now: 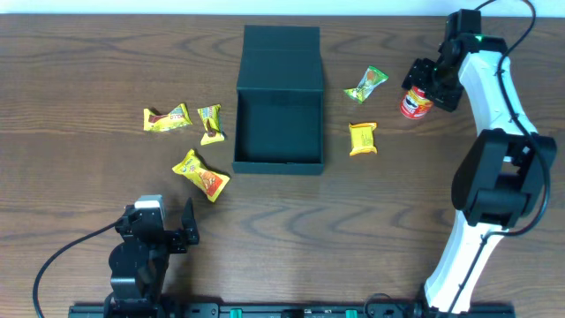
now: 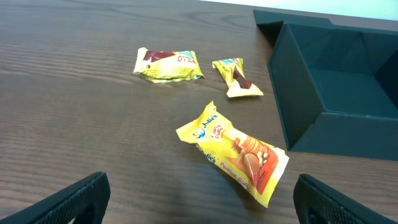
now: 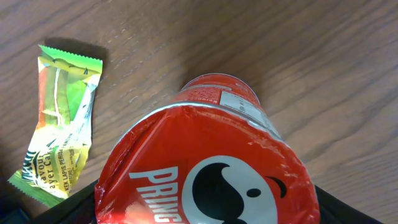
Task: Pack container
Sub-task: 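Lift the Pringles can and carry it over the black box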
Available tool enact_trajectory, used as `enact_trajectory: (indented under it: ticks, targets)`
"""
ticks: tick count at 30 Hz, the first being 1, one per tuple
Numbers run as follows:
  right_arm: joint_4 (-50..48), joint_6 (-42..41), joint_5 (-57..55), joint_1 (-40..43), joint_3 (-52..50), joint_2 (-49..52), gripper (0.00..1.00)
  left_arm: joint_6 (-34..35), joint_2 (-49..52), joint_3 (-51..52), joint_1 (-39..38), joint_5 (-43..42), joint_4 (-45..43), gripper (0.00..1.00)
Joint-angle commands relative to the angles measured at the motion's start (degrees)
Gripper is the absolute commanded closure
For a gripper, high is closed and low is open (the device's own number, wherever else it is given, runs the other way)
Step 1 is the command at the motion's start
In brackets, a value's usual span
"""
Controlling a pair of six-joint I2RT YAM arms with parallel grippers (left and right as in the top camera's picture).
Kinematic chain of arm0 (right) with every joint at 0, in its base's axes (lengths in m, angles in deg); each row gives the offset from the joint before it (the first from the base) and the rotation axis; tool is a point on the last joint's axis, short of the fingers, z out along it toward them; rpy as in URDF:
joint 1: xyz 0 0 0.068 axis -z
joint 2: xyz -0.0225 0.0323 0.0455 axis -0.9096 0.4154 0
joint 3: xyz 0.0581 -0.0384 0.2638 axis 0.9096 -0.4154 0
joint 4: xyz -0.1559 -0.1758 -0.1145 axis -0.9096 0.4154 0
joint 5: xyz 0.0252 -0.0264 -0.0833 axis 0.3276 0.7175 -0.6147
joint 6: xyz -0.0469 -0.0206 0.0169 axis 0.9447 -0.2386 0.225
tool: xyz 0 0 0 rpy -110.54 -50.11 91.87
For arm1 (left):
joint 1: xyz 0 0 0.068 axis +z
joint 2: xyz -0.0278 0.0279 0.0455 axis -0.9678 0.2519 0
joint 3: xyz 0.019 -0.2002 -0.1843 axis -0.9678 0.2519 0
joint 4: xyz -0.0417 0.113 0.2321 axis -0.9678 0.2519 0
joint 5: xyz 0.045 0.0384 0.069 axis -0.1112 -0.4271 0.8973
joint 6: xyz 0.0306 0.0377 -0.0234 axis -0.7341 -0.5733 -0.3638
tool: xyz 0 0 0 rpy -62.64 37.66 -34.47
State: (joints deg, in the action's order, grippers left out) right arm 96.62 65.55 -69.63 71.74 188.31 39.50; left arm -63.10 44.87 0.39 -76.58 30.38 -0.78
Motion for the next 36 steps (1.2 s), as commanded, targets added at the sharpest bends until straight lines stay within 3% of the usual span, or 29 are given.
enact_trajectory:
  ticks: [1,14,20,27,30,36]
  targets:
    - [0.0,0.3,-0.6,-0.7,-0.4,0.5,0.24,0.2,-0.3,1.0,0.3,0.0,0.1,0.05]
    - [0.0,0.3,1.0,-0.7,-0.3,0.5,0.31,0.2,-0.3,1.0,0.3,0.0,0.1,0.04]
    - [0.1,0.3,13.2,-0.7,3.0,-0.2,0.33,0.2,-0.3,1.0,0.3,0.0,0.1,0.04]
    - [1.2,5.0,42.3,-2.8,14.0,-1.9,0.37,0.2,-0.3,1.0,0.3,0.0,0.1,0.05]
    - [1.2,7.3,50.6,-6.8,15.1,-4.1,0.36,0.2,-0.3,1.0,0.3,0.0,0.1,0.04]
    - [1.2,8.1,53.7,-18.6,15.1,-6.0,0.31,0.2,-0.3,1.0,0.3,0.0,0.1,0.05]
